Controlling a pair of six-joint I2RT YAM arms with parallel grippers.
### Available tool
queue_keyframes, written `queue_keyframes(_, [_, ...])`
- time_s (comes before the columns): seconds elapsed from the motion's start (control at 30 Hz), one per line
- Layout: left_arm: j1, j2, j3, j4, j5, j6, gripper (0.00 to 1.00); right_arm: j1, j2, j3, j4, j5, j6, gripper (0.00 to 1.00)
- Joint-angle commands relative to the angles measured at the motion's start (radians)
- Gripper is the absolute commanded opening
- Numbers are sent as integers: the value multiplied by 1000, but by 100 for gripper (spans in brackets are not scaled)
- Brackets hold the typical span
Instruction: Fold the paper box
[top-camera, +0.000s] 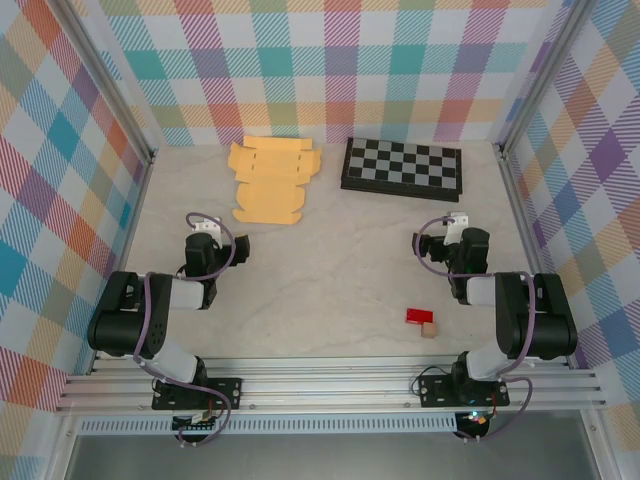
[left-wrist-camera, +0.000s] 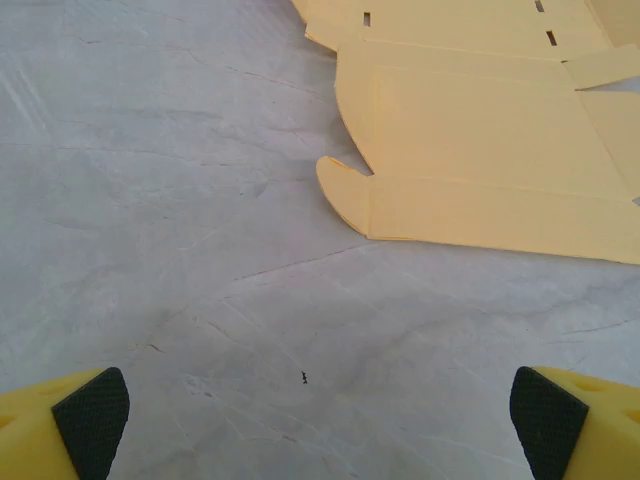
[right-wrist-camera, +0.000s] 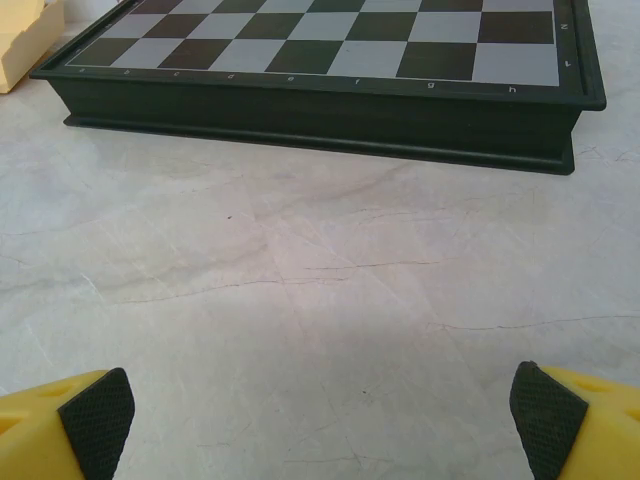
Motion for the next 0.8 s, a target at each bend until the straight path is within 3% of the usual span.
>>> queue_keyframes(0.0, [10, -1, 22, 0, 9, 15, 100, 5, 2, 16, 24, -2, 12, 100])
queue_keyframes(0.63, [9, -9, 24, -5, 2, 15, 100, 5, 2, 21, 13, 15, 18, 100])
queue_keyframes(0.7, [-15, -76, 63, -134, -63, 20, 100, 15, -8, 38, -25, 38, 14, 100])
queue_keyframes(0.77, [-31, -151, 124, -324, -193, -42, 100, 28, -51, 102, -187, 79, 13, 100])
